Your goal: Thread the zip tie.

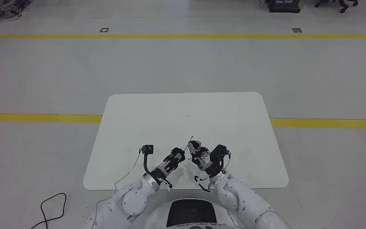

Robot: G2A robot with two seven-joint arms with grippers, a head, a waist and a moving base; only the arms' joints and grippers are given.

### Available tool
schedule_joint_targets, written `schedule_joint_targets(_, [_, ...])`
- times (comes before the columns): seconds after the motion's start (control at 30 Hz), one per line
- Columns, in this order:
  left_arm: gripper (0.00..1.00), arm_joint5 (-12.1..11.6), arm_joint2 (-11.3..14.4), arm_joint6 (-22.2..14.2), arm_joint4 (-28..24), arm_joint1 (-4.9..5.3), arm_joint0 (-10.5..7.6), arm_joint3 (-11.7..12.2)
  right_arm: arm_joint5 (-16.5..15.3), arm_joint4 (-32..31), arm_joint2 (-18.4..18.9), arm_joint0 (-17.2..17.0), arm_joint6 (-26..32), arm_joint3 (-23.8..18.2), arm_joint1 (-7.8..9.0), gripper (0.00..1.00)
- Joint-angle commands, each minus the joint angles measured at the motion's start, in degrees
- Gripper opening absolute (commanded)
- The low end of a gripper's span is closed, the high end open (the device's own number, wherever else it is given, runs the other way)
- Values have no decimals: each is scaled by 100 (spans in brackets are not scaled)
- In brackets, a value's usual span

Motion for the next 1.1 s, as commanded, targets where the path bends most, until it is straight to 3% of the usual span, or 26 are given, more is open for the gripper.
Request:
schedule_joint_targets(0.0, [0, 0, 0, 0, 0, 0, 0, 0, 0, 2, -18, 3, -3, -9, 5, 0])
schedule_joint_targets(1.07, [0, 0, 0, 0, 0, 0, 0, 0, 0, 130, -269, 58, -41, -185, 197, 0])
